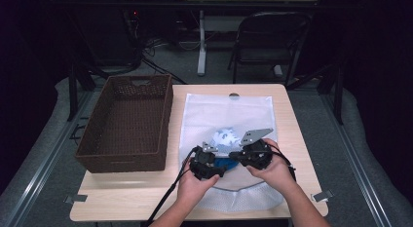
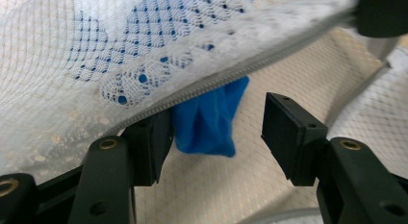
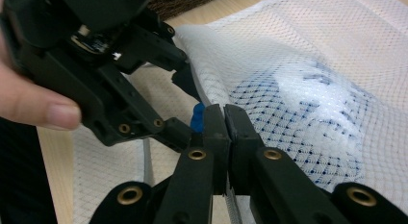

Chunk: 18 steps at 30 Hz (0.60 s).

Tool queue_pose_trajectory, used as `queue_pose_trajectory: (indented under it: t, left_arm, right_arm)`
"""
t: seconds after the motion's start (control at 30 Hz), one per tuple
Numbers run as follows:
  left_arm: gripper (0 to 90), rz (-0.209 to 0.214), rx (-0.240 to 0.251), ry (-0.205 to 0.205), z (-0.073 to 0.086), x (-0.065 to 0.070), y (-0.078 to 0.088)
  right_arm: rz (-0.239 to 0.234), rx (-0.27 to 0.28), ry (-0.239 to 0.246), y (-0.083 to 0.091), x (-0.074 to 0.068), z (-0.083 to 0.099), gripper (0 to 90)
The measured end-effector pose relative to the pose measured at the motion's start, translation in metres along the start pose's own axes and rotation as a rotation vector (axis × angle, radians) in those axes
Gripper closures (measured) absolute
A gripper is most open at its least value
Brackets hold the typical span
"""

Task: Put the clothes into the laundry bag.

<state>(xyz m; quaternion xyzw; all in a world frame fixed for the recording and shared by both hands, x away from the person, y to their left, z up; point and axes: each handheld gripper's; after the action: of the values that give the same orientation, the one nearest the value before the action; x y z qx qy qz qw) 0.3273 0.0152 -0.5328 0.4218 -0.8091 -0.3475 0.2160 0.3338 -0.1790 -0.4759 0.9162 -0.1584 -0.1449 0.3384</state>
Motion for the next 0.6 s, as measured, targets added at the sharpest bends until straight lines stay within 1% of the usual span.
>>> queue_pose_trajectory:
  t: [0.07,0.2,0.27,0.6]
  left_arm:
    - [43.6,0.012,0.001,-0.001,0.001,0.001,0.004]
    - [43.7,0.018,0.008,-0.023,0.004,0.001,0.013]
    - [43.8,0.025,0.004,-0.028,0.005,0.002,0.018]
    - [44.1,0.027,0.026,-0.063,0.013,0.003,0.043]
  right_arm:
    - [0.001,0.002,-0.004,0.0,0.0,0.0,88.4]
    - [0.003,0.003,0.0,0.001,-0.001,0.0,88.4]
    - [0.003,0.005,0.0,0.001,-0.001,-0.001,88.4]
    - [0.002,0.005,0.01,0.003,-0.004,-0.002,88.4]
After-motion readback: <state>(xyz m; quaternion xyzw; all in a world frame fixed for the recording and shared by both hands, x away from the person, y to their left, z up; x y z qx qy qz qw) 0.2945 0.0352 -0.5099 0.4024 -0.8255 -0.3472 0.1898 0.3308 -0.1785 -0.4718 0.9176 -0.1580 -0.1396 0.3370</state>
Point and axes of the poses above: each handheld gripper's, and its own axes: y roughly backward along the jaws, z roughly out of its underside, x roughly to its right, and after that the axes turned 12 degrees about -z, right-handed
